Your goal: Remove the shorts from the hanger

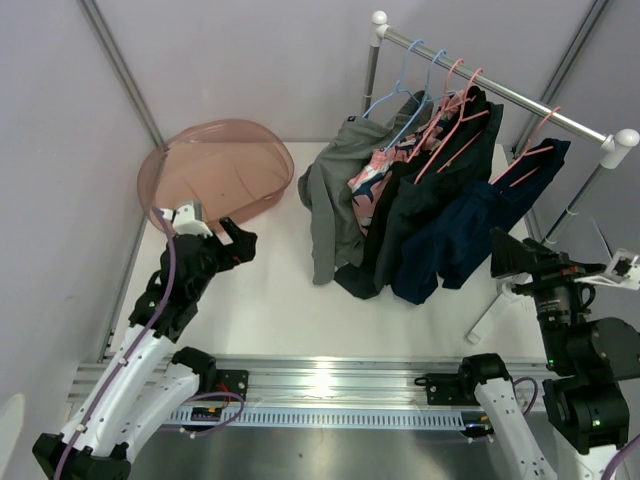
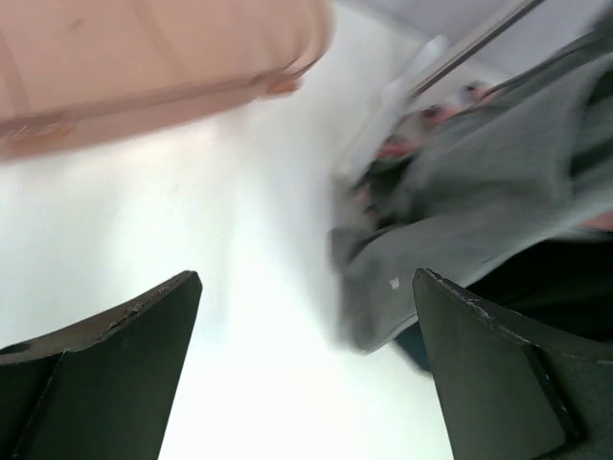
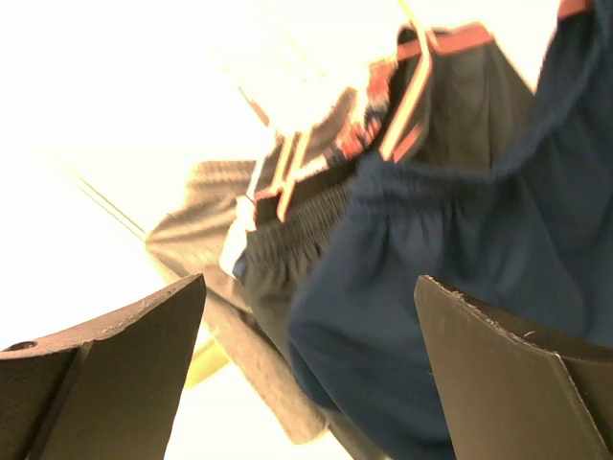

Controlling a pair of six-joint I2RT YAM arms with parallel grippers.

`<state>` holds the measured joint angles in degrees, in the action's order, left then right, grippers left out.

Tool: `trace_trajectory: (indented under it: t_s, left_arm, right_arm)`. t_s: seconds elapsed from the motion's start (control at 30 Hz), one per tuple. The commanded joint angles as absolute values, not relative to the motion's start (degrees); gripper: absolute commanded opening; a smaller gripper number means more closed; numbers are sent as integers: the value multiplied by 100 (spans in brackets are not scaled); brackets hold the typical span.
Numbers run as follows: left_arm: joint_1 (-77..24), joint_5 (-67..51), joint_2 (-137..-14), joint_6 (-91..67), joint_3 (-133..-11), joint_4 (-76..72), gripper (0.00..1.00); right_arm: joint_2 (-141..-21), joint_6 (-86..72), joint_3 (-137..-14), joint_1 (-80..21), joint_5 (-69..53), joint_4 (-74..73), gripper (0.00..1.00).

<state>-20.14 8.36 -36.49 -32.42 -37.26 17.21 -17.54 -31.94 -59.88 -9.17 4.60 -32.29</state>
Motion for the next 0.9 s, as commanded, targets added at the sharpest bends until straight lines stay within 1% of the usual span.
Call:
trace_trajectory:
  t_s: [0.0, 0.1, 0.13, 0.23, 0.37, 0.47, 0.57, 0.67, 0.77, 0.87]
  left_arm:
    - [-2048, 1398, -3726, -2849, -4447, 2600, 99]
    - [-2057, 1424, -4104, -2471, -5254, 3417, 99]
    - [-2065, 1441, -4165, -2391, -5560, 3689, 99]
    - [-2136, 1660, -4096, -2118, -5424, 3753, 98]
    - [-2153, 1661, -3727, -2197, -4774, 3761, 97]
    - [-2258, 1573, -3472, -2189, -4526, 3691, 97]
    - [-2285, 1591, -3358, -2145, -4500, 3648, 97]
    - [-2285, 1442, -3392, -2136, -4500, 3603, 97]
    - [-2294, 1415, -3463, -2136, -4500, 3630, 97]
    - [-2294, 1327, -3454, -2118, -4500, 3639, 97]
  right_arm:
    - [-1864, -2594, -6582, -739, 580, -3068, 99]
    - [-1679, -2101, -6592, -467, 658, -2550, 99]
    - [-1835, -2109, -6696, -396, 781, -2566, 99]
    - [-2257, -1943, -6960, -343, 905, -2723, 99]
    - [-3485, -1679, -7784, -343, 1203, -3076, 99]
    - [-4111, -1582, -8111, -351, 1467, -3173, 99]
    - [-4420, -1591, -8191, -343, 1617, -3094, 97]
    - [-4772, -1722, -8165, -351, 1679, -2997, 94]
    - [-5132, -1872, -8095, -343, 1810, -2997, 88]
    - [-5352, -1907, -7928, -360, 1942, -2839, 85]
